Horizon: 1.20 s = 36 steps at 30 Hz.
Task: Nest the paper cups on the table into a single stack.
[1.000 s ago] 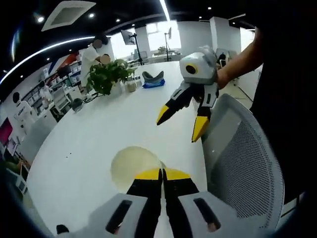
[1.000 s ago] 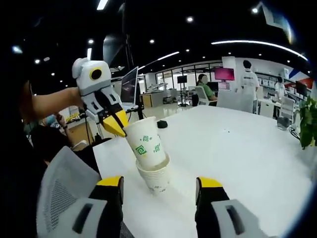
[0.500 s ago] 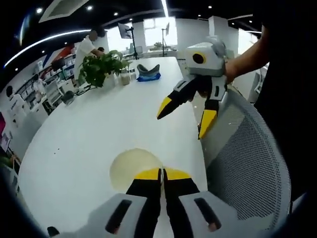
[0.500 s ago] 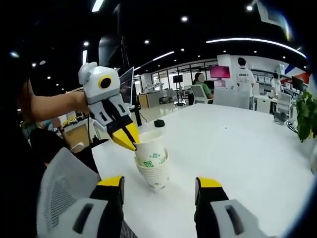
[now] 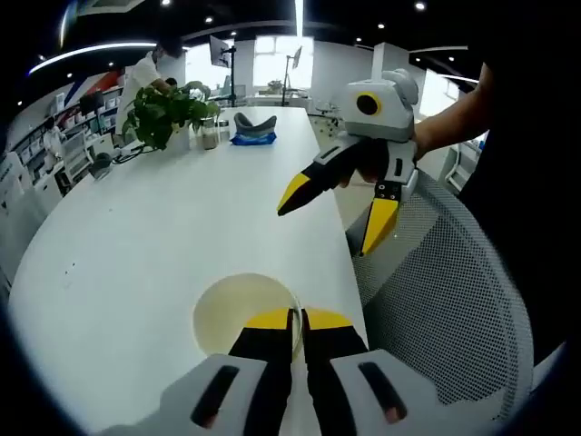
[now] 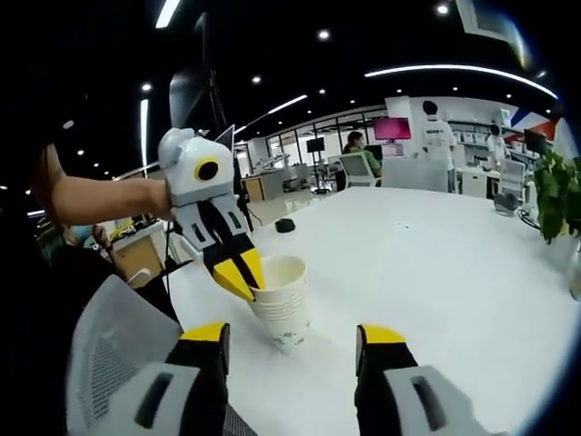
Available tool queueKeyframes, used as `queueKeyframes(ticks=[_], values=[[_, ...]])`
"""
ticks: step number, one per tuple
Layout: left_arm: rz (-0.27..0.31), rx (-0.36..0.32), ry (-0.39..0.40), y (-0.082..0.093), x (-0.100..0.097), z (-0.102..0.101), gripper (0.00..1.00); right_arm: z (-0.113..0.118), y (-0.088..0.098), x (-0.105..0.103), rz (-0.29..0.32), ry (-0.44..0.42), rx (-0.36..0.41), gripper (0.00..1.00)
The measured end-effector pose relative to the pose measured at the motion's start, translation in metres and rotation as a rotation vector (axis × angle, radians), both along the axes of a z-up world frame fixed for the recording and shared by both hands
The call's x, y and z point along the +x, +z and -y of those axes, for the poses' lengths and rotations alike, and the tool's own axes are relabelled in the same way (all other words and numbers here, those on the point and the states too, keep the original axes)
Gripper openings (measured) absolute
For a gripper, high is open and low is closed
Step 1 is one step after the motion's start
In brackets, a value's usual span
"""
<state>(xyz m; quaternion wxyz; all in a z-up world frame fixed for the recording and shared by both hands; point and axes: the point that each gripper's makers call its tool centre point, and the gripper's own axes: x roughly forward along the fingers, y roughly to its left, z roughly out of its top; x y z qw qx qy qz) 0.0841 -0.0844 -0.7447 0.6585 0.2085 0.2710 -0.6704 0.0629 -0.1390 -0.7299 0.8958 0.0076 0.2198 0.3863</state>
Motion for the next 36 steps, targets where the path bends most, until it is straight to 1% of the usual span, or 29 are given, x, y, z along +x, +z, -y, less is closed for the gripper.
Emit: queueKeyframes(ticks=[4,5,11,13,14,15,18,20,24,25,26,28,29,31,33,36], values=[[0.003,0.007,-0.004,-0.007,0.000,-0.001,0.02,0.002,-0.001,-0.001,-0.003,-0.008,0.001,0.55],[0.009,0.017,-0.005,-0.012,0.001,-0.002,0.02,0.002,-0.001,-0.001,-0.004,-0.010,0.002,0.55],[0.023,0.021,-0.012,-0.018,0.003,-0.003,0.02,0.003,-0.004,-0.002,-0.009,-0.012,-0.002,0.55],[0.042,0.042,-0.022,-0.022,0.004,-0.004,0.03,0.003,-0.004,-0.002,-0.010,-0.011,-0.004,0.55],[0.047,0.047,-0.025,-0.022,0.004,-0.003,0.03,0.003,-0.005,-0.002,-0.010,-0.010,-0.005,0.55],[0.063,0.067,-0.038,-0.024,0.002,-0.003,0.03,0.003,-0.005,-0.002,-0.011,-0.010,-0.006,0.55],[0.070,0.072,-0.038,-0.022,-0.001,-0.001,0.03,0.003,-0.006,-0.002,-0.013,-0.009,-0.008,0.55],[0.085,0.072,-0.029,-0.022,0.002,-0.002,0.04,0.003,-0.007,-0.002,-0.013,-0.008,-0.012,0.55],[0.108,0.049,0.008,-0.012,0.003,-0.004,0.14,0.003,-0.007,-0.002,-0.012,-0.007,-0.015,0.55],[0.125,0.034,0.014,-0.007,0.003,-0.004,0.16,0.003,-0.007,-0.002,-0.011,-0.006,-0.017,0.55],[0.149,0.006,0.023,-0.001,0.005,-0.003,0.18,0.003,-0.007,-0.001,-0.010,-0.005,-0.018,0.55],[0.165,-0.056,0.058,0.012,0.010,-0.003,0.22,0.001,-0.005,0.000,0.001,0.001,-0.026,0.56],[0.166,-0.075,0.073,0.016,0.011,-0.005,0.23,0.000,-0.005,0.001,0.006,0.005,-0.030,0.56],[0.200,-0.101,0.102,0.023,0.017,-0.009,0.26,-0.003,-0.004,0.003,0.018,0.014,-0.039,0.57],[0.216,-0.116,0.127,0.026,0.020,-0.016,0.29,-0.006,-0.003,0.006,0.029,0.027,-0.051,0.57],[0.225,-0.149,0.172,0.030,0.024,-0.023,0.35,-0.011,-0.002,0.009,0.044,0.047,-0.065,0.58]])
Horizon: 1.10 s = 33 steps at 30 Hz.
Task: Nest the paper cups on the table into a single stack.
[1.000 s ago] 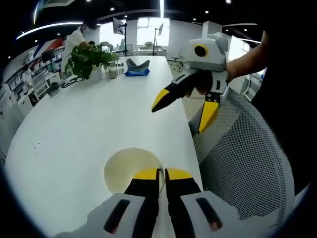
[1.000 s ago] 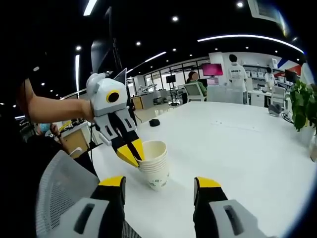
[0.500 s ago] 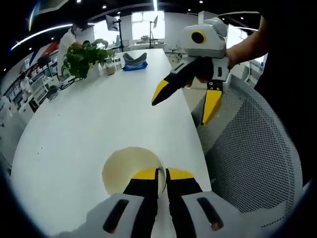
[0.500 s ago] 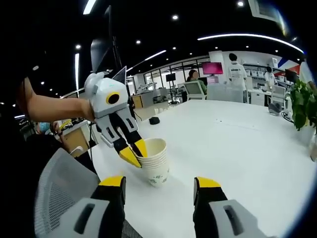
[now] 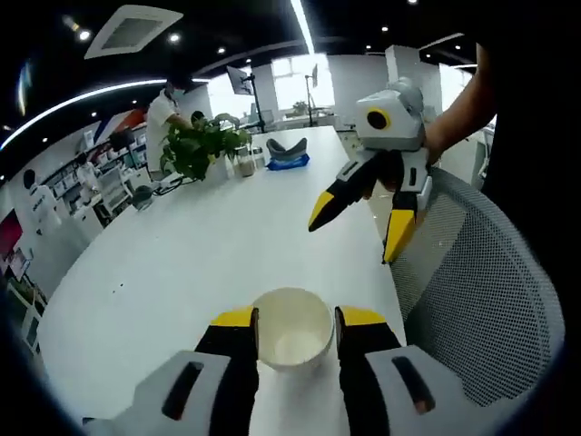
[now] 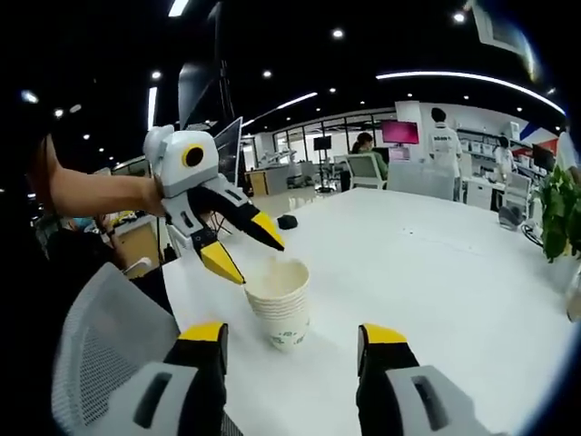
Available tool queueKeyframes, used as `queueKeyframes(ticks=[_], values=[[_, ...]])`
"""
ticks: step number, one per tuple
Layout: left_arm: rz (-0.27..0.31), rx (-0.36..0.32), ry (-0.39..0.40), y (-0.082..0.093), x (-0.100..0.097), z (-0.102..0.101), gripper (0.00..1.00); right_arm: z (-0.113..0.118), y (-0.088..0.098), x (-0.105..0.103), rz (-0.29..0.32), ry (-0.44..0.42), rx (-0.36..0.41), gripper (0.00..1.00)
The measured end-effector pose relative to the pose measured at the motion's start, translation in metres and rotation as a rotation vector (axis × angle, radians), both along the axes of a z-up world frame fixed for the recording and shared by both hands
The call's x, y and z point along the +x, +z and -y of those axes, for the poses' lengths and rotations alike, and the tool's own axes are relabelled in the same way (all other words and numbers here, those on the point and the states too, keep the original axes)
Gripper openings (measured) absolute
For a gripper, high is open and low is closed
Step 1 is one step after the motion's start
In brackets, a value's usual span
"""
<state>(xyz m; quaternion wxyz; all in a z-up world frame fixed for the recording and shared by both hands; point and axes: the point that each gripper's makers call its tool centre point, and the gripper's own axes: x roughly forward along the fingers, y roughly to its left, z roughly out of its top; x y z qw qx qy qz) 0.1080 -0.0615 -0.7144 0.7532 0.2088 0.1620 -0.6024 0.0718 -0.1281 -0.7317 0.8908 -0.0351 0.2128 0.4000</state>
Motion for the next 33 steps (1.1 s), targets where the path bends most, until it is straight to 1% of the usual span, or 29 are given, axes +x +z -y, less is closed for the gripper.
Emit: queueKeyframes(ticks=[2,5,8,10,13,16,21,25,33], values=[[-0.004,-0.010,0.025,-0.001,0.002,-0.005,0.41,-0.004,0.000,0.002,0.013,0.018,-0.016,0.58],[-0.007,-0.010,0.068,-0.008,0.007,-0.014,0.52,-0.010,-0.001,0.005,0.026,0.040,-0.038,0.59],[-0.029,-0.013,0.096,-0.018,0.004,-0.020,0.54,-0.016,-0.003,0.008,0.033,0.060,-0.051,0.59],[-0.039,-0.010,0.108,-0.025,0.003,-0.021,0.56,-0.019,-0.005,0.010,0.044,0.076,-0.069,0.60],[-0.052,-0.013,0.126,-0.033,0.001,-0.022,0.58,-0.023,-0.006,0.014,0.054,0.086,-0.077,0.60],[-0.059,-0.018,0.147,-0.042,0.003,-0.022,0.58,-0.027,-0.008,0.018,0.061,0.088,-0.084,0.60],[-0.070,-0.034,0.167,-0.053,0.003,-0.019,0.57,-0.034,-0.013,0.024,0.061,0.084,-0.084,0.60],[-0.072,-0.028,0.174,-0.064,0.004,-0.017,0.56,-0.042,-0.015,0.027,0.056,0.083,-0.079,0.59],[-0.080,-0.045,0.191,-0.076,0.011,-0.009,0.52,-0.053,-0.023,0.038,0.046,0.060,-0.063,0.58]])
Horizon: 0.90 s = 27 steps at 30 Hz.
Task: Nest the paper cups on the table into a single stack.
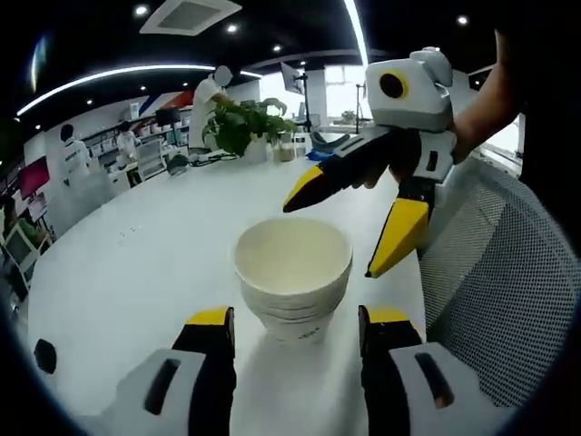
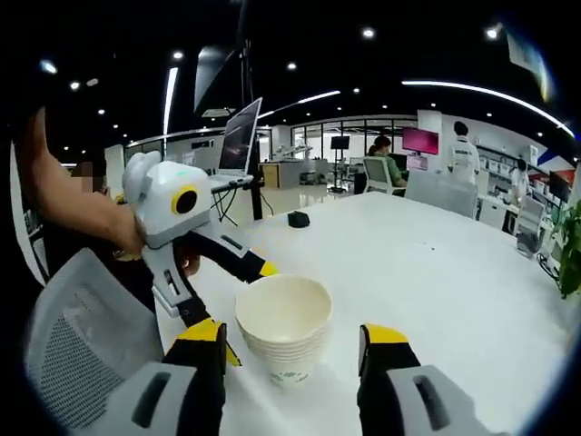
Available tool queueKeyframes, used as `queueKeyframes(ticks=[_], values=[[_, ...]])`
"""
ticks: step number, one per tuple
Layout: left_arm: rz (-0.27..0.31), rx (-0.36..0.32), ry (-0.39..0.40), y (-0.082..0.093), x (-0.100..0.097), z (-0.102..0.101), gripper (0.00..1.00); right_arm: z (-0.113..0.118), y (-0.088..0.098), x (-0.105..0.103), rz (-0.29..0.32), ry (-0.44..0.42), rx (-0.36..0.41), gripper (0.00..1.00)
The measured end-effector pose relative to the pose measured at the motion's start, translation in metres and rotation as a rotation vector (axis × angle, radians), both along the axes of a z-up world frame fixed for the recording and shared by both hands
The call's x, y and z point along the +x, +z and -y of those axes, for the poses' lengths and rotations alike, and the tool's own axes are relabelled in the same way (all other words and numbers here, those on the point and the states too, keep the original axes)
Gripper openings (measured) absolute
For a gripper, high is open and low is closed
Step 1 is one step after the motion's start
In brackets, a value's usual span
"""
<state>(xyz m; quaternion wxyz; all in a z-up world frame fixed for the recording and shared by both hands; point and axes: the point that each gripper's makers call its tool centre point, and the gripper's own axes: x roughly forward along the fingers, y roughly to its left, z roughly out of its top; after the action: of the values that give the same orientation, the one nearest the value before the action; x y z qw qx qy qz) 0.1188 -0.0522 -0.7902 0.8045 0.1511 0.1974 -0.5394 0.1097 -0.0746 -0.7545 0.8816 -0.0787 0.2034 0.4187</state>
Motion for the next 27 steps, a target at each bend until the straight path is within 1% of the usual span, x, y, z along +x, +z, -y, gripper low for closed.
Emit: queueKeyframes(ticks=[5,11,14,16,17,19,22,27], values=[[-0.009,-0.013,-0.009,-0.003,0.000,0.006,0.49,-0.005,-0.005,0.005,-0.013,-0.011,0.010,0.57],[-0.018,-0.020,-0.018,-0.005,0.002,0.010,0.45,-0.011,-0.010,0.007,-0.027,-0.003,0.012,0.55],[-0.020,-0.026,-0.021,-0.005,0.003,0.012,0.42,-0.012,-0.011,0.008,-0.035,-0.001,0.018,0.53],[-0.022,-0.024,-0.025,-0.005,0.003,0.012,0.42,-0.013,-0.011,0.007,-0.041,0.003,0.024,0.49],[-0.015,-0.017,-0.031,-0.005,0.003,0.012,0.41,-0.014,-0.010,0.006,-0.043,0.007,0.027,0.47],[-0.009,-0.007,-0.033,-0.005,0.005,0.011,0.39,-0.013,-0.010,0.007,-0.032,0.009,0.020,0.47],[0.000,0.000,-0.040,-0.003,0.005,0.010,0.39,-0.012,-0.010,0.008,-0.038,0.003,0.028,0.47],[0.019,0.007,-0.038,0.002,0.009,0.010,0.39,-0.011,-0.005,0.013,-0.022,0.003,0.031,0.47]])
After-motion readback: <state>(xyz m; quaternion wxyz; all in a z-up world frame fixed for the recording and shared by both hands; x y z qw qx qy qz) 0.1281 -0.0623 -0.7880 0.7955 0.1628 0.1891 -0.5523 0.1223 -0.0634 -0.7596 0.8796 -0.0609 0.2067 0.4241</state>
